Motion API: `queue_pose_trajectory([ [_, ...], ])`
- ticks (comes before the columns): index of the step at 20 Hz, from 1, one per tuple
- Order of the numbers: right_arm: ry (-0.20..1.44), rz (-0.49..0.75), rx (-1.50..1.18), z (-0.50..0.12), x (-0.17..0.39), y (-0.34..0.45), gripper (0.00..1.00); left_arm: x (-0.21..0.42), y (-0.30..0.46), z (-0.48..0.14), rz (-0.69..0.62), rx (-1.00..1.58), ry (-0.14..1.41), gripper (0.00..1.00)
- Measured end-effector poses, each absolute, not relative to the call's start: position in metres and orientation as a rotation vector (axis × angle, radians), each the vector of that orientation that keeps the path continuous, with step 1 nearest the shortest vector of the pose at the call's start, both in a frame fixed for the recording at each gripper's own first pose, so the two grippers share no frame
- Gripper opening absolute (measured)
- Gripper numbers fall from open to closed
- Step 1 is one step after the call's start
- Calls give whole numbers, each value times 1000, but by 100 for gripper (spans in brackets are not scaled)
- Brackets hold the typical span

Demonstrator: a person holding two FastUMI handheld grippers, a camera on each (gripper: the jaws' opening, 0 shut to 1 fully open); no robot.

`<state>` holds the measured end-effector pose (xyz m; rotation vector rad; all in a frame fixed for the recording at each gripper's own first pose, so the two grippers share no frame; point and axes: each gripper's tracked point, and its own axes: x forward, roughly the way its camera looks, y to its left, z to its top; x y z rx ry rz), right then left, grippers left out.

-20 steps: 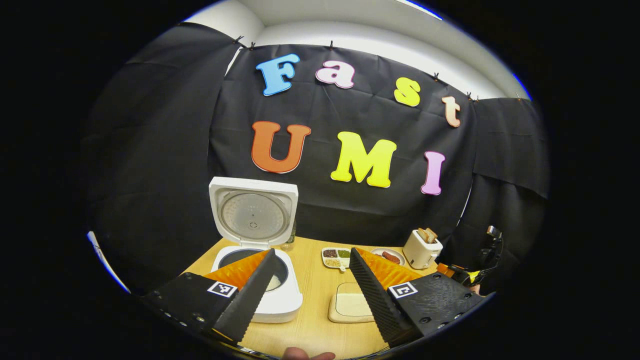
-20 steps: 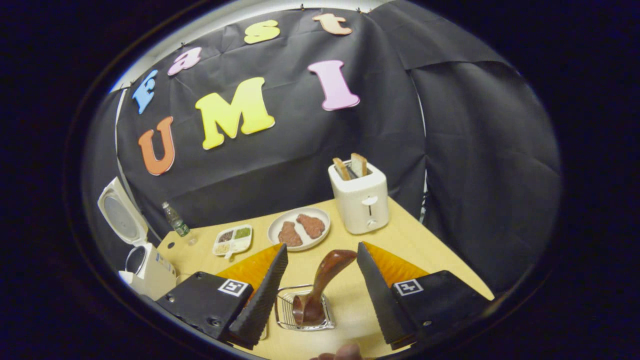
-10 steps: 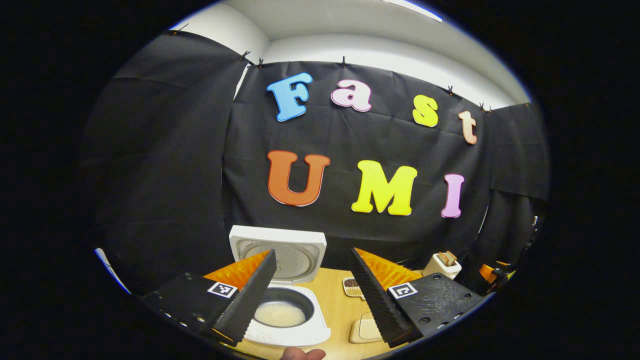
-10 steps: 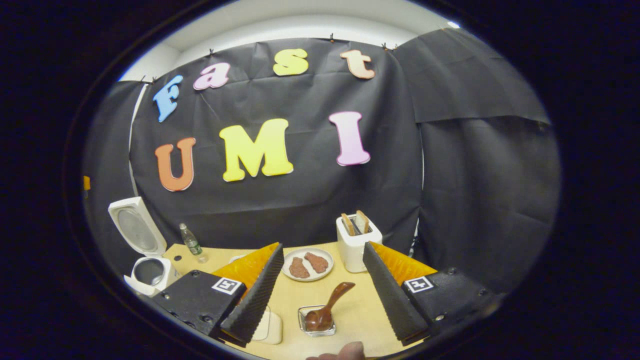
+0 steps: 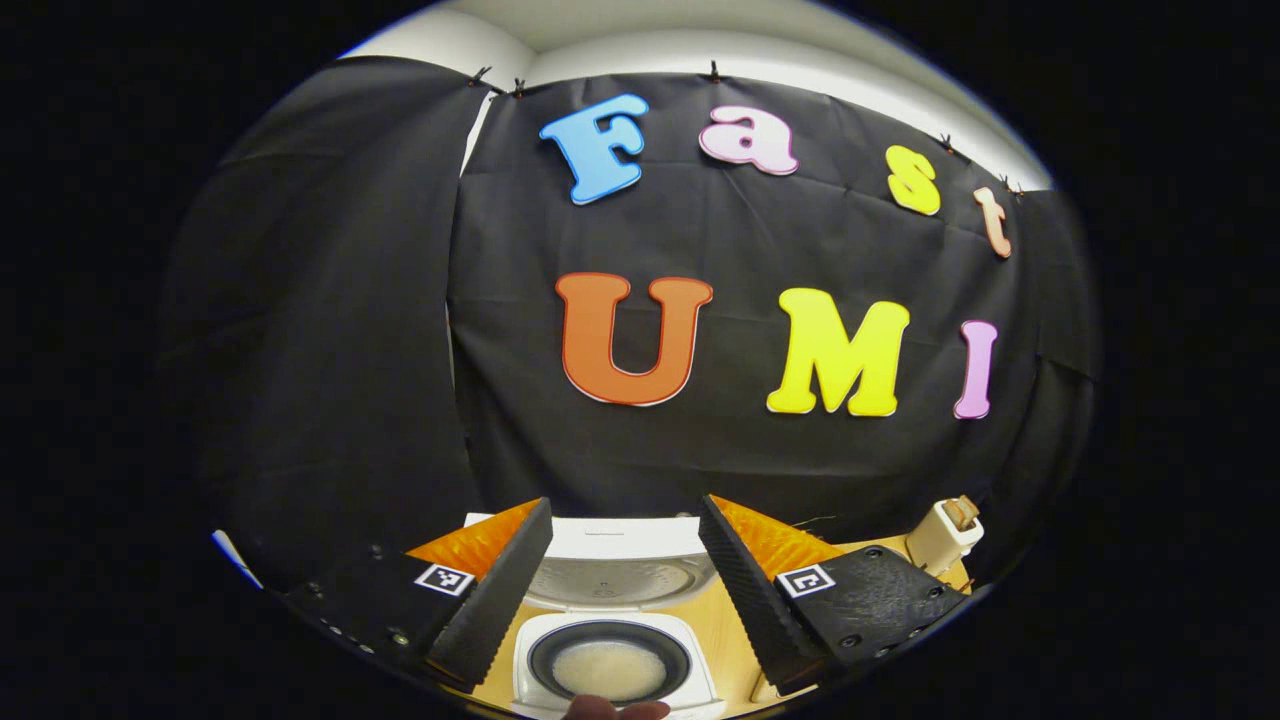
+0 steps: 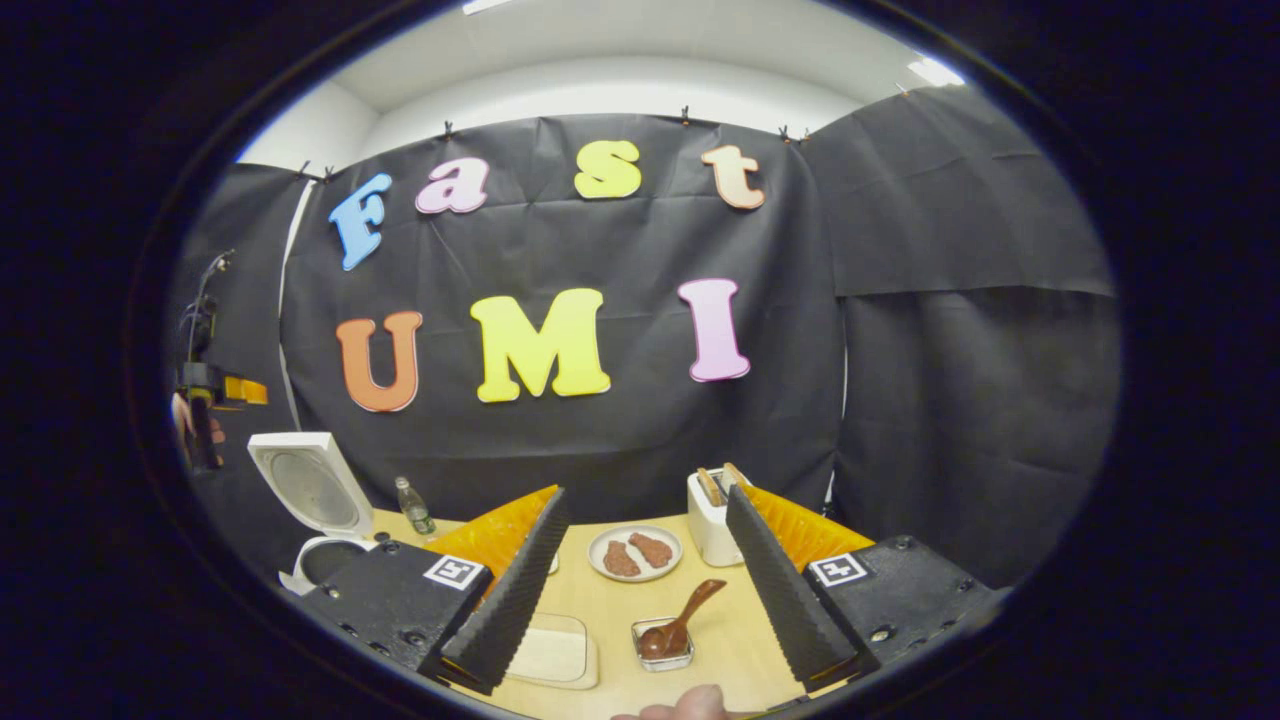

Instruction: Close the left gripper, press the button to open the rice cooker; take a wooden spoon from the chopstick holder with the right hand, scoop a spoonful of rice and pour it into the rice cooker, then put the wooden spoon back into the chopstick holder.

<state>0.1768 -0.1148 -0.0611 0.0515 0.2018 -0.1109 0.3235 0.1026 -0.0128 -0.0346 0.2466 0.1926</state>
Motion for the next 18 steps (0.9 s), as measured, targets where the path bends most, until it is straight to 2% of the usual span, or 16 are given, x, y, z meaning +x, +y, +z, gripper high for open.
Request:
queue_pose_trajectory([
  [2,240,-145,36,-79,158,-120,100,348,121,-42,206,-49,293,94],
  [8,349,-176,58,-115,134,-118,99,384,143,-77,234,-27,373,95],
  [12,353,-158,87,-111,142,-108,100,380,144,-79,222,-20,400,97],
  [18,349,-51,59,-119,155,-73,100,345,129,-89,172,-50,505,97],
])
